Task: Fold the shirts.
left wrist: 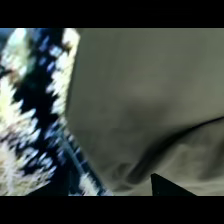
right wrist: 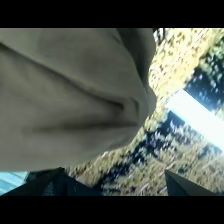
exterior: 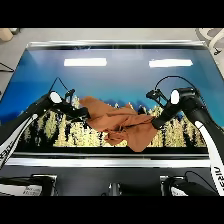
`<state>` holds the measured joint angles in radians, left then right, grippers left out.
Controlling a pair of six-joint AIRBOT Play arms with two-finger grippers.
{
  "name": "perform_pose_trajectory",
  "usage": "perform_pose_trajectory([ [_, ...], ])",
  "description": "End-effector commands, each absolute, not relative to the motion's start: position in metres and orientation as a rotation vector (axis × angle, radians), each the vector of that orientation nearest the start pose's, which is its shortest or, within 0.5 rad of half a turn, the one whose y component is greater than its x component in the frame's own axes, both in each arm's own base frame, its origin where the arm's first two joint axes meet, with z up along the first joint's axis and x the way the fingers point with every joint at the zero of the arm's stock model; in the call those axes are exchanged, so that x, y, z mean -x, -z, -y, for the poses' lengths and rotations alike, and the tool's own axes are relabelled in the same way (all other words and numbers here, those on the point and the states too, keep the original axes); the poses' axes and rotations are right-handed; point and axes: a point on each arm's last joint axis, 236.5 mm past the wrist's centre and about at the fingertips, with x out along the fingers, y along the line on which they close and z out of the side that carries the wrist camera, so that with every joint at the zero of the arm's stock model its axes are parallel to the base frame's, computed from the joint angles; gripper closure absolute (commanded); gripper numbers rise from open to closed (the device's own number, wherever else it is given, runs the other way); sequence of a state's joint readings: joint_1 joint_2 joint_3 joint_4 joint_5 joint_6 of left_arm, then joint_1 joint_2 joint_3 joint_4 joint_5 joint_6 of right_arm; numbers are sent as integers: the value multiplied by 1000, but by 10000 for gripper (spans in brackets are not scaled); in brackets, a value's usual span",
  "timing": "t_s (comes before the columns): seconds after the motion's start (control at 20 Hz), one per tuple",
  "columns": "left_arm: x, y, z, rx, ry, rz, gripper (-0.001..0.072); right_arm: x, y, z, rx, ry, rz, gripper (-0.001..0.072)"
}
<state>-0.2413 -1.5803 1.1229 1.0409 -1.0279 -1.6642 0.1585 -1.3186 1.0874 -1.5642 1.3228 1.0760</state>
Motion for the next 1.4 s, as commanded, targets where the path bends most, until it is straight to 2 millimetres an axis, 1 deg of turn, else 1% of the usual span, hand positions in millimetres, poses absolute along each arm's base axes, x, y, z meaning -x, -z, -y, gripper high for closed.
perform_pose_trajectory([
  [0.0, -379, 91, 211, 548, 255, -1447, 137, -333, 51, -55, 481, -475, -1466, 6],
  [0.15, -381, 96, 210, 565, 235, -1448, 137, -337, 68, -56, 478, -480, -1487, 7],
  [0.2, -381, 98, 210, 565, 233, -1453, 147, -337, 73, -56, 477, -482, -1496, 9],
  [0.25, -380, 100, 210, 567, 229, -1458, 246, -337, 77, -56, 477, -484, -1507, 10],
  [0.3, -380, 102, 210, 579, 215, -1464, 280, -336, 80, -56, 476, -485, -1514, 15],
  [0.35, -382, 104, 209, 594, 199, -1460, 337, -337, 83, -56, 475, -486, -1517, 29],
  [0.4, -385, 104, 209, 599, 195, -1450, 455, -337, 85, -56, 474, -486, -1520, 33],
  [0.45, -387, 103, 210, 600, 194, -1440, 619, -337, 87, -57, 469, -489, -1520, 50],
  [0.5, -388, 102, 211, 607, 195, -1434, 679, -338, 88, -59, 461, -491, -1517, 59],
  [0.55, -390, 101, 211, 611, 197, -1430, 680, -339, 89, -62, 445, -498, -1514, 242],
  [0.6, -391, 99, 212, 607, 205, -1423, 681, -339, 88, -65, 435, -501, -1511, 533],
  [0.65, -395, 92, 213, 597, 222, -1403, 682, -338, 88, -67, 425, -505, -1511, 689],
  [0.7, -403, 79, 215, 566, 262, -1360, 682, -338, 85, -70, 410, -511, -1505, 690],
  [0.75, -415, 55, 218, 525, 318, -1288, 682, -341, 75, -71, 409, -509, -1481, 691],
  [0.8, -428, 24, 220, 490, 370, -1204, 682, -348, 57, -71, 419, -500, -1431, 691],
  [0.85, -443, -21, 221, 436, 423, -1084, 683, -363, 26, -68, 455, -479, -1338, 691],
  [0.9, -456, -72, 218, 391, 450, -950, 683, -382, -15, -65, 502, -452, -1205, 691],
  [0.95, -466, -139, 213, 362, 467, -784, 683, -405, -75, -64, 559, -416, -1011, 691],
  [1.0, -467, -215, 206, 350, 484, -603, 683, -421, -150, -63, 613, -369, -785, 691],
  [1.05, -458, -290, 199, 347, 500, -428, 683, -423, -230, -63, 637, -319, -567, 692],
  [1.1, -438, -363, 190, 354, 521, -260, 683, -409, -318, -62, 646, -255, -329, 691],
  [1.15, -403, -436, 178, 354, 542, -89, 683, -382, -395, -58, 632, -195, -124, 691],
  [1.2, -366, -493, 165, 349, 554, 50, 683, -346, -458, -53, 618, -141, 50, 691],
  [1.25, -324, -538, 151, 340, 560, 173, 683, -303, -509, -48, 596, -101, 201, 692],
  [1.3, -289, -566, 140, 333, 565, 253, 683, -268, -537, -43, 581, -77, 287, 692],
  [1.35, -259, -582, 132, 331, 572, 305, 683, -240, -550, -39, 563, -68, 328, 692],
])
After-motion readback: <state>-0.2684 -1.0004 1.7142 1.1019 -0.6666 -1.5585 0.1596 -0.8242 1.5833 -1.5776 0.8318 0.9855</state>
